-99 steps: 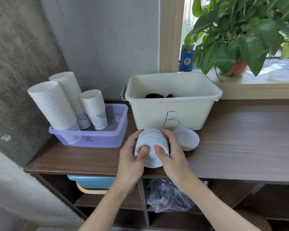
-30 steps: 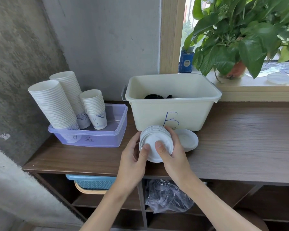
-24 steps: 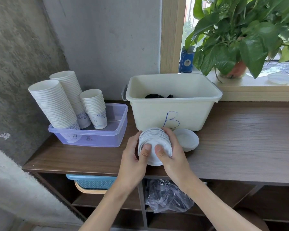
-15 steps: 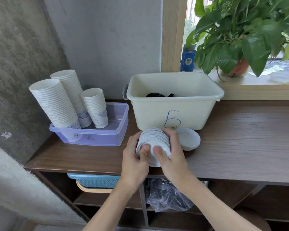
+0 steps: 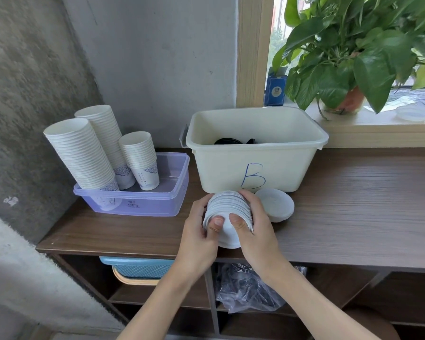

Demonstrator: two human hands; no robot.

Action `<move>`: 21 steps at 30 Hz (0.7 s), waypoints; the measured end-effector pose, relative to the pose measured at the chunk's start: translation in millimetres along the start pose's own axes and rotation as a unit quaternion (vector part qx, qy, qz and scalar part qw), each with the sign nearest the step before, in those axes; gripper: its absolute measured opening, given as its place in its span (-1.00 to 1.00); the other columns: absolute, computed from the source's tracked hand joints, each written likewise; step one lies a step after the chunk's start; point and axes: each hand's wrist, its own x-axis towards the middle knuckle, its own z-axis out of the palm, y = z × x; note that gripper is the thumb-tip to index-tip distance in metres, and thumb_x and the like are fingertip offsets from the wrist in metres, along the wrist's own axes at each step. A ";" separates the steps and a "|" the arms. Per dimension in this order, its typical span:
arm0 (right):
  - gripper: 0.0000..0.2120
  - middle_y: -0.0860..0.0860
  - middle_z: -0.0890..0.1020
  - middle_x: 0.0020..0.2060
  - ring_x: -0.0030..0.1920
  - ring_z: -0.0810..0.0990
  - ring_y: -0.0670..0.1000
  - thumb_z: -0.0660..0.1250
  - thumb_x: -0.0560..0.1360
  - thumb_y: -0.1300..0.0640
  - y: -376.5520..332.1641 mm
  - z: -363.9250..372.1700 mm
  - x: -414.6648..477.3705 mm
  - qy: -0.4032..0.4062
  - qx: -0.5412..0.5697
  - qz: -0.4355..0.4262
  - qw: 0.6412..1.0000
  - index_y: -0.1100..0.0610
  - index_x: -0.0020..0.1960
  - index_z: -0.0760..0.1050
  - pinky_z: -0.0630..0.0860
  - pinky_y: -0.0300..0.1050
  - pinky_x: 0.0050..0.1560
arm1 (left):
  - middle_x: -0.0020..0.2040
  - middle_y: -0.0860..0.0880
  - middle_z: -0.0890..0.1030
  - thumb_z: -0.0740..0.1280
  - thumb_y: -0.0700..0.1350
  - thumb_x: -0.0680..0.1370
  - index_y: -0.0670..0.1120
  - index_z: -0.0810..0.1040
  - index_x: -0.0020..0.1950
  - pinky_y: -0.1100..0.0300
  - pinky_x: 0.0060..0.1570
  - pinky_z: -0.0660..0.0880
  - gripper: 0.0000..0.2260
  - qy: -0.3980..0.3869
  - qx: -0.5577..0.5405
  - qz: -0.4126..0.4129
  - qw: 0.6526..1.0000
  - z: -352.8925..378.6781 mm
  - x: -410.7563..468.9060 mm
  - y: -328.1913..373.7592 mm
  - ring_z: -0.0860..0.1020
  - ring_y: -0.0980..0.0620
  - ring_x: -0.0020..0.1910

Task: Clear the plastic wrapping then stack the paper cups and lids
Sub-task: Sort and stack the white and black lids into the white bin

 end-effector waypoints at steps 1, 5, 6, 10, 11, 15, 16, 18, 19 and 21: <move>-0.45 -0.14 0.49 0.22 0.26 0.43 -0.19 0.22 0.36 -0.22 -0.2 0.0 0.1 0.003 -0.002 -0.002 1.000 -0.06 0.31 0.34 0.34 -0.35 0.26 | 0.28 0.05 0.55 0.27 0.12 0.51 -0.09 0.39 0.43 0.42 0.14 0.41 -0.47 -0.006 0.007 -0.001 1.000 -0.2 0.0 0.6 0.52 0.24 0.24; -0.50 -0.12 0.51 0.15 0.21 0.45 -0.15 0.23 0.36 -0.18 0.2 0.6 1.1 0.012 -0.011 -0.021 1.000 -0.03 0.25 0.38 0.36 -0.32 0.22 | 0.25 -0.02 0.56 0.26 0.09 0.54 0.07 0.44 0.34 0.40 0.13 0.42 -0.63 -0.009 0.001 0.008 1.000 0.6 1.2 4.2 0.54 0.17 0.22; -0.50 -0.10 0.52 0.13 0.20 0.46 -0.13 0.23 0.36 -0.17 0.1 0.9 1.3 0.013 -0.013 -0.026 0.999 0.00 0.24 0.39 0.38 -0.29 0.22 | 0.24 -0.03 0.58 0.25 0.11 0.52 0.07 0.45 0.31 0.37 0.13 0.44 -0.63 -0.002 0.000 0.012 1.000 1.5 0.7 4.8 0.56 0.14 0.21; -0.54 -0.06 0.54 0.05 0.12 0.51 -0.07 0.26 0.37 -0.13 -1.9 3.0 0.6 0.033 -0.012 -0.047 0.998 0.08 0.18 0.43 0.44 -0.17 0.18 | 0.20 -0.05 0.59 0.25 -0.07 0.54 0.09 0.47 0.26 0.39 0.10 0.43 -0.72 0.033 0.015 0.025 0.999 7.3 -0.8 5.5 0.57 0.15 0.17; -0.55 -0.06 0.55 0.03 0.11 0.51 -0.07 0.26 0.37 -0.13 -2.4 3.3 0.8 0.038 -0.012 -0.048 0.998 0.08 0.17 0.44 0.44 -0.17 0.17 | 0.19 -0.05 0.59 0.24 -0.09 0.54 0.12 0.47 0.24 0.41 0.08 0.43 -0.72 0.038 0.020 0.027 0.999 8.2 -0.7 6.7 0.57 0.17 0.15; -0.56 -0.08 0.55 0.05 0.12 0.51 -0.07 0.27 0.37 -0.14 -2.6 -0.1 3.0 0.023 -0.013 -0.041 0.999 0.04 0.17 0.43 0.44 -0.19 0.17 | 0.27 0.03 0.55 0.27 0.09 0.57 0.06 0.42 0.34 0.44 0.13 0.40 -0.65 -0.006 0.016 0.009 1.000 1.8 -1.2 13.2 0.53 0.24 0.22; -0.56 -0.07 0.54 0.06 0.13 0.51 -0.08 0.27 0.37 -0.15 -2.7 -1.0 3.4 0.013 -0.018 -0.040 0.999 0.03 0.18 0.42 0.43 -0.19 0.18 | 0.31 0.10 0.51 0.29 0.09 0.60 0.04 0.37 0.40 0.47 0.16 0.36 -0.61 -0.030 0.020 0.004 0.999 -2.1 -1.7 14.3 0.48 0.30 0.27; -0.56 -0.07 0.54 0.10 0.16 0.50 -0.10 0.27 0.38 -0.15 -1.7 -1.8 3.5 -0.007 -0.035 -0.039 0.999 -0.01 0.20 0.41 0.42 -0.20 0.20 | 0.37 0.21 0.43 0.33 0.00 0.60 0.03 0.29 0.47 0.51 0.20 0.31 -0.54 -0.064 0.024 -0.001 0.998 -8.1 -2.7 15.3 0.40 0.38 0.32; -0.56 -0.08 0.54 0.12 0.17 0.49 -0.12 0.29 0.38 -0.15 -1.1 -2.0 3.1 -0.015 -0.041 -0.035 0.998 -0.03 0.22 0.41 0.42 -0.22 0.21 | 0.36 0.20 0.46 0.35 -0.02 0.59 0.03 0.32 0.46 0.49 0.19 0.33 -0.54 -0.064 0.019 -0.003 0.998 -9.9 -2.8 14.7 0.43 0.34 0.32; -0.55 -0.11 0.52 0.17 0.21 0.47 -0.17 0.34 0.41 -0.10 -0.1 -2.5 2.6 -0.030 -0.045 -0.022 0.998 -0.08 0.27 0.38 0.40 -0.27 0.24 | 0.26 0.10 0.57 0.34 -0.08 0.54 0.01 0.41 0.39 0.41 0.12 0.43 -0.58 -0.029 0.011 -0.002 1.000 -9.8 -2.7 13.6 0.54 0.19 0.23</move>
